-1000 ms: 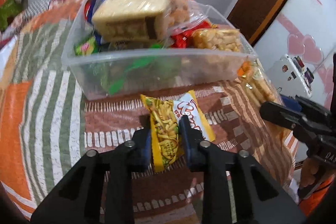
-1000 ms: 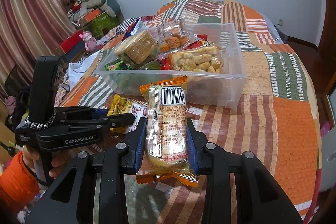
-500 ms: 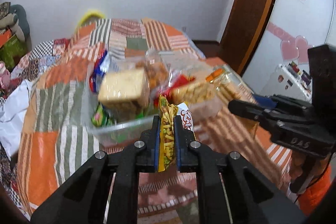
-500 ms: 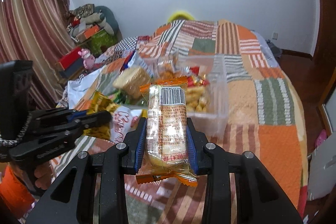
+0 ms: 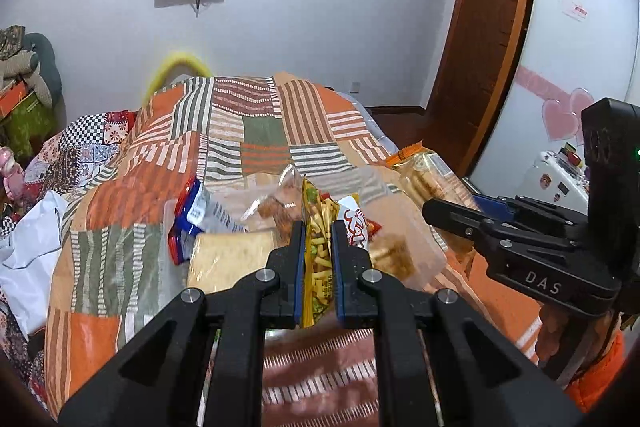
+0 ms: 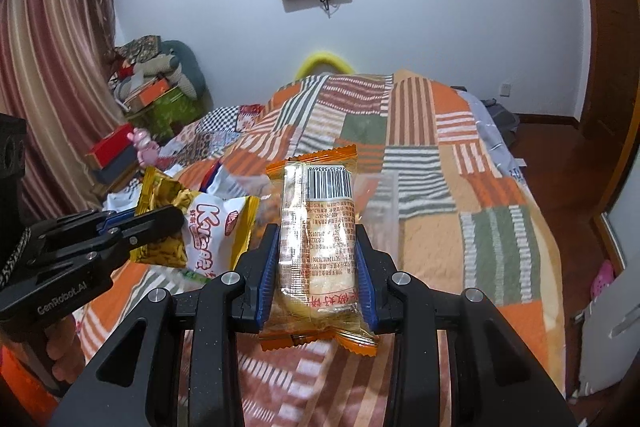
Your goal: Organize snacks
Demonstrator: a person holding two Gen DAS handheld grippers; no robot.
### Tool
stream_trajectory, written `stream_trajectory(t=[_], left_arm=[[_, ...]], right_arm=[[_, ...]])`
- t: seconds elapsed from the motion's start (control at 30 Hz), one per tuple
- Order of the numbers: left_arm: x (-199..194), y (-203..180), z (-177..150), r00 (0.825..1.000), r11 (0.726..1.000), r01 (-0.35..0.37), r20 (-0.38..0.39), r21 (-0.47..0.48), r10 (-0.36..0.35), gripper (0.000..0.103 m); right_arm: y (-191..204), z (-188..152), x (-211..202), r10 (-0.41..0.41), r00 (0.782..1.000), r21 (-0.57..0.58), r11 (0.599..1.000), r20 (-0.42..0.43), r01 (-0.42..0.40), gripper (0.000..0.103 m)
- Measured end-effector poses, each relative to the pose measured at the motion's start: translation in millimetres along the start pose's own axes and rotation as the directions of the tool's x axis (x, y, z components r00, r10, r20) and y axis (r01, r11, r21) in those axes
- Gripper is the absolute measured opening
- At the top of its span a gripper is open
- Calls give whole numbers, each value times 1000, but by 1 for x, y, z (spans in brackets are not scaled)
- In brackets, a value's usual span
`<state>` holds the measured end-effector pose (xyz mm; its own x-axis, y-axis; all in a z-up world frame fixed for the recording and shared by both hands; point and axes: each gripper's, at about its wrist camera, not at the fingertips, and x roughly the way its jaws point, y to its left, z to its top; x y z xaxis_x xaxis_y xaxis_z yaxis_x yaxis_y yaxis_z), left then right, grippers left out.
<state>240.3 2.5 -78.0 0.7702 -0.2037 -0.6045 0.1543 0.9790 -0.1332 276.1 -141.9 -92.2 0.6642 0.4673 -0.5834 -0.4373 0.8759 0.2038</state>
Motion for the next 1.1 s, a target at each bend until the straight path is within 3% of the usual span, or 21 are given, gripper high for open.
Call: stream_trajectory(t=[0.47, 0.57, 0.6, 0.7, 0.77, 1.1], left_arm=[[58, 5, 8, 997, 999, -33, -70, -21, 31, 11], [60, 5, 7, 996, 999, -46, -79, -22, 44, 18], [60, 6, 7, 996, 998, -49, -80, -31, 47, 24], [54, 10, 7, 997, 997, -51, -68, -51, 47, 42], [47, 11, 7, 997, 997, -54, -51, -54, 51, 43], [-21, 10, 14, 997, 998, -45, 59, -51, 48, 43]], right_arm=[[-12, 6, 47, -22, 998, 18, 1000, -63, 23, 32], [-13, 3, 54, -17, 996, 16, 1000, -91, 18, 32], [-13, 2, 56, -18, 995, 15, 1000, -101, 20, 32], [-15, 1, 58, -22, 992, 18, 1000, -122, 24, 36], [-14, 1, 55, -28, 992, 15, 999, -120, 30, 41], [6, 13, -8, -25, 1000, -46, 999, 4, 26, 43]])
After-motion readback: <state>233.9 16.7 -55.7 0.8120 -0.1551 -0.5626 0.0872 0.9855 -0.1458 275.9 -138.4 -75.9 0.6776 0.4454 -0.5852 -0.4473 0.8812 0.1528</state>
